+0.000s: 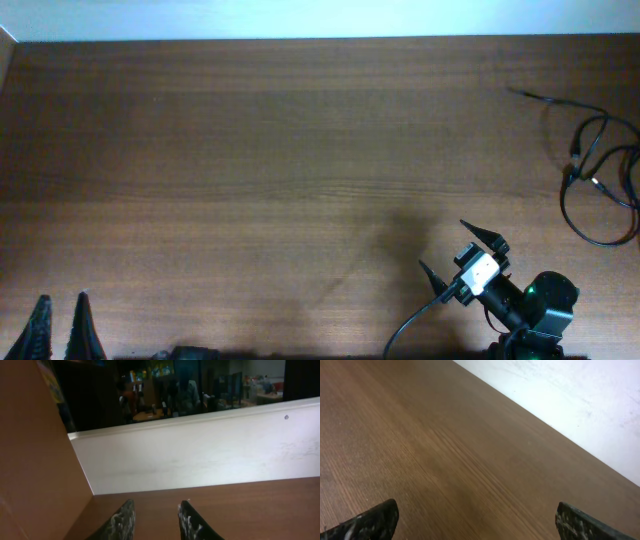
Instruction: Untangle cables
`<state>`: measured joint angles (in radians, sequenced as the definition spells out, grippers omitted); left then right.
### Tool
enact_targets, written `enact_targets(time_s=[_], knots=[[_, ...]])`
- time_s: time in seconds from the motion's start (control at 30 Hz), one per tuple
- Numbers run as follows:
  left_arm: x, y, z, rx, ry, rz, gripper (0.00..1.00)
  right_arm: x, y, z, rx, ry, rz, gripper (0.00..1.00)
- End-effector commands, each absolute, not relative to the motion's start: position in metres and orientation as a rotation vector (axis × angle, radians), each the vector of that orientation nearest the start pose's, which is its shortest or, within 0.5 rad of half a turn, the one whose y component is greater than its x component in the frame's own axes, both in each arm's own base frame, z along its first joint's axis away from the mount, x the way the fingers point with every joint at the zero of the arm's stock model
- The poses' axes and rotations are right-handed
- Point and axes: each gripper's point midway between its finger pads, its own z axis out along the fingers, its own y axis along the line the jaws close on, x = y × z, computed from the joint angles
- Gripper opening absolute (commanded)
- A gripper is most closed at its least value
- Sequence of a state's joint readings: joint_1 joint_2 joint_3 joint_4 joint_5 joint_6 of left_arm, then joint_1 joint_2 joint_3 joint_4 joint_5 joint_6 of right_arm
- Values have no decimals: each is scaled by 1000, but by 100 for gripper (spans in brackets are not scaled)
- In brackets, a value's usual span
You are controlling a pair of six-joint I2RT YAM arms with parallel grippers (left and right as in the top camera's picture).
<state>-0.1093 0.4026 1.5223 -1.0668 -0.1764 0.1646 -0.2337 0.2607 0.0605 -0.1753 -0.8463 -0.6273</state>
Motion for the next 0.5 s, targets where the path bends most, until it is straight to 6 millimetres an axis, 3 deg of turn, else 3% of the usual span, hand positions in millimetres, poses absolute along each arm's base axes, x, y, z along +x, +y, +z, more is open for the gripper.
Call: enact_targets(time_s=[0.0, 0.2, 0.27, 0.37, 0.47], knots=[[75, 23, 475, 75, 1524, 186, 32, 217, 80, 119, -849, 1621, 221, 99], [75, 22, 476, 74, 1522, 185, 35, 214, 86, 119, -874, 1608, 241, 99], [75, 23, 476, 74, 1522, 185, 36, 208, 100, 132, -933, 1519, 242, 99], [76, 21, 475, 93, 1524, 167, 36, 201, 103, 160, -955, 1370, 154, 99], [76, 21, 475, 93, 1524, 166, 36, 201, 103, 162, -956, 1355, 145, 99]])
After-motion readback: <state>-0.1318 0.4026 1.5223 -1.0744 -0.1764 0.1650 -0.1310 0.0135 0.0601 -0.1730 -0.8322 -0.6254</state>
